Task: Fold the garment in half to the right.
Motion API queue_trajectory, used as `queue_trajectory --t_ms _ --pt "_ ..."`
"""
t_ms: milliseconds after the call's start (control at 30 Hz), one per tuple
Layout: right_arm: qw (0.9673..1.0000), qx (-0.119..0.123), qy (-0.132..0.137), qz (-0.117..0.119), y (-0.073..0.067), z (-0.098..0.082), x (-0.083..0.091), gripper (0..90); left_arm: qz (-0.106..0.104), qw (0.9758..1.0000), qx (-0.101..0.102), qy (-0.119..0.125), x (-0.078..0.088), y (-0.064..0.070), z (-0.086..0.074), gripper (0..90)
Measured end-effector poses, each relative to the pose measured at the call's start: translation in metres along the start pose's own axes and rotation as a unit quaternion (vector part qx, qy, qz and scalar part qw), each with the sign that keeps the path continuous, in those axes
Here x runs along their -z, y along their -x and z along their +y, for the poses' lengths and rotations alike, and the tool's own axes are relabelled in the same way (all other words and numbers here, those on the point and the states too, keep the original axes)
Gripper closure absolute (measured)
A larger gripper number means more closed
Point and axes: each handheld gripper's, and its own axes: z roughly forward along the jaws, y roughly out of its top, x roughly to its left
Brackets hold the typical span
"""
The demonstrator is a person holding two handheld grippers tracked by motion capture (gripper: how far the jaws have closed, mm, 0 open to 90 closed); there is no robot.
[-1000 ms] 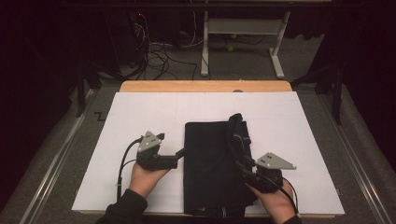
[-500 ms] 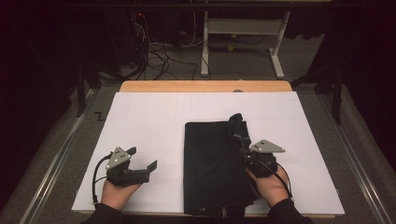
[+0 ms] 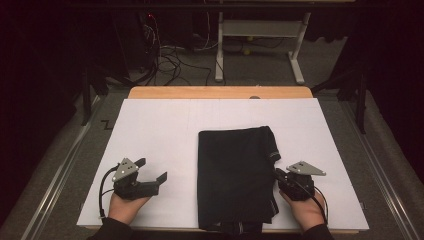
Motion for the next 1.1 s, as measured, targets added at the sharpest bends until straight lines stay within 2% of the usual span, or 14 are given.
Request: queue_trajectory --t_ms 33,133,200,300,400,467,500,733,867,1100 --pt "1.0 0.002 0.001 -0.004 0.003 -0.002 0.001 82.8 0.0 1.0 0.002 0.0 0.0 -0.001 0.0 3.3" --pt "0.9999 -0.012 0.003 -0.004 0.012 -0.007 0.005 79.4 0.0 1.0 0.0 0.001 0.001 -0.001 -0.001 3.3" --pt "0.9998 -0.016 0.008 -0.002 0.017 -0.011 0.01 74.8 0.0 1.0 -0.001 0.002 0.001 -0.001 -0.001 3.3" --pt "0.9995 -0.012 0.027 0.006 0.023 -0.017 0.015 64.0 -0.001 1.0 -0.005 0.004 0.0 -0.001 -0.002 3.3" --pt "0.998 -0.011 0.06 0.017 0.027 -0.021 0.021 52.8 -0.004 1.0 -0.006 0.007 0.0 -0.001 -0.002 3.3" --pt "0.997 -0.001 0.076 0.016 0.028 -0.024 0.025 43.0 -0.006 0.9999 -0.006 0.008 -0.001 -0.001 -0.002 3.4" --pt "0.9964 -0.004 0.082 0.019 0.028 -0.025 0.028 39.3 -0.007 0.9999 -0.006 0.009 -0.001 -0.001 -0.002 3.3" --pt "0.9898 0.001 0.141 0.023 0.029 -0.026 0.046 19.9 -0.014 0.9998 -0.003 0.015 0.0 -0.001 -0.001 3.3" --pt "0.9869 0.013 0.159 0.025 0.027 -0.025 0.054 14.0 -0.015 0.9996 -0.005 0.022 0.002 0.0 0.001 3.4" --pt "0.9846 0.004 0.173 0.023 0.026 -0.022 0.063 0.3 -0.015 0.9995 -0.011 0.027 0.003 0.0 0.002 3.3"
